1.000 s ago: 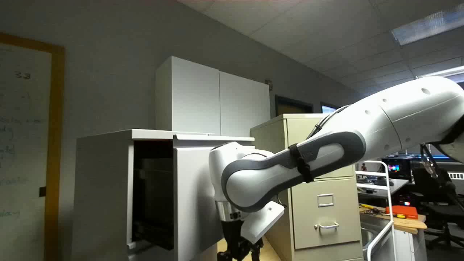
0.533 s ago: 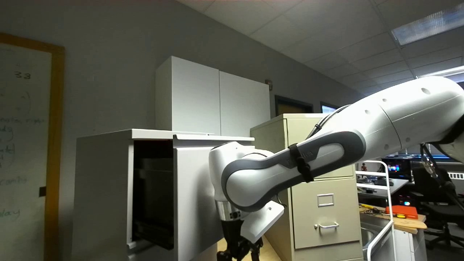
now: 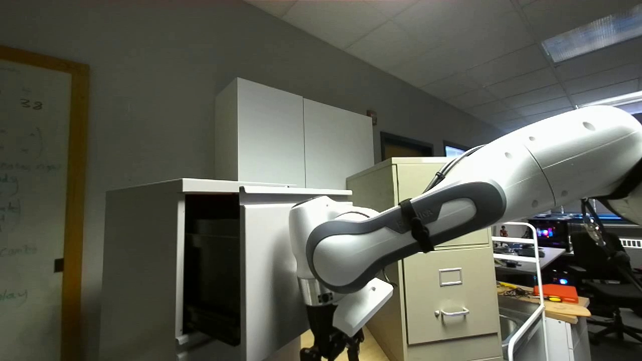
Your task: Close the topmost drawer on the left cabinet
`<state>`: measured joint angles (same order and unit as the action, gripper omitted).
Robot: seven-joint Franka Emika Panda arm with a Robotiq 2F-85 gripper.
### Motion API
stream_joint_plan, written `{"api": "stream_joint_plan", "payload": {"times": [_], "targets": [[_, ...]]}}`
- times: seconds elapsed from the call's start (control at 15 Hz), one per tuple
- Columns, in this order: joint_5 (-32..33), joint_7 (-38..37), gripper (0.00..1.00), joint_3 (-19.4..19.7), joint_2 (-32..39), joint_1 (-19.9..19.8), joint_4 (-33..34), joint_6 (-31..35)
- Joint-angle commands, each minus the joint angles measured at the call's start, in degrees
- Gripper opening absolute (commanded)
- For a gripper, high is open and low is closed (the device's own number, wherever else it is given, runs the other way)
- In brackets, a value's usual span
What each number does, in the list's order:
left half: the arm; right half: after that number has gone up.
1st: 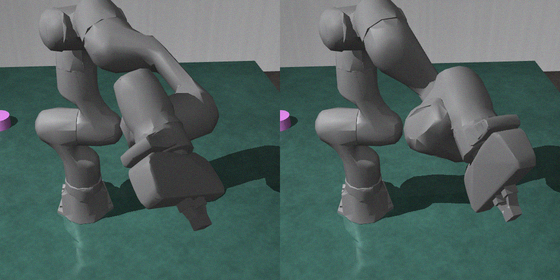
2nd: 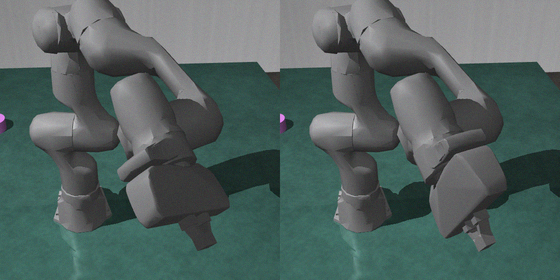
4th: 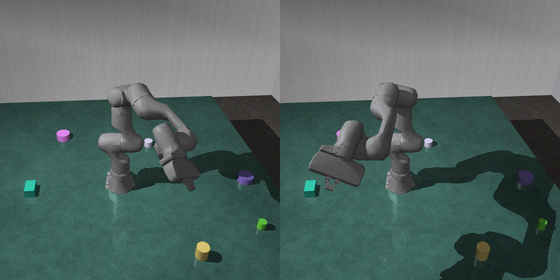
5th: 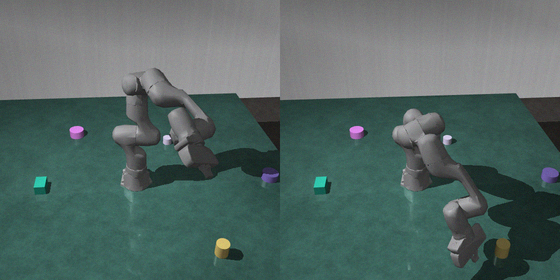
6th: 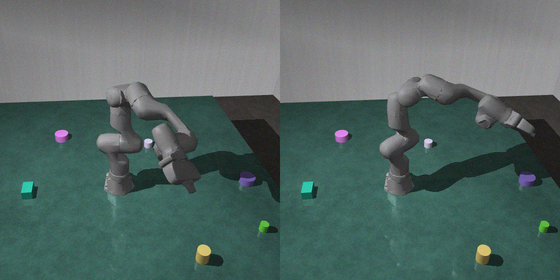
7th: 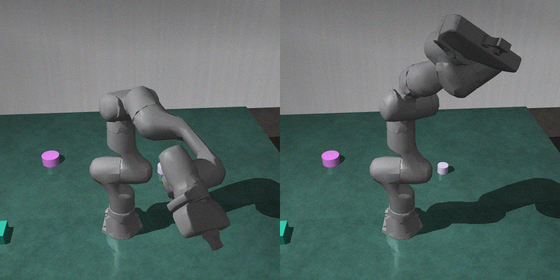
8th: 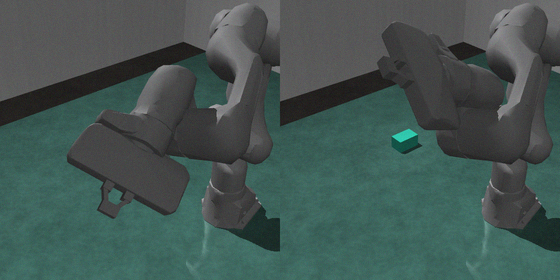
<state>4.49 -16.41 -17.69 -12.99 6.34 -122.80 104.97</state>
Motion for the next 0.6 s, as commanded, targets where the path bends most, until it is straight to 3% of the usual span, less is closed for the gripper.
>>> {"api": "stream_joint_plan", "payload": {"times": [0.0,0.53], "targets": [[0.83,-1.09,1.0,1.34,0.08,1.43,0.14,0.06],[2.56,-2.67,1.0,2.99,-4.63,0.5,0.37,2.72]]}}
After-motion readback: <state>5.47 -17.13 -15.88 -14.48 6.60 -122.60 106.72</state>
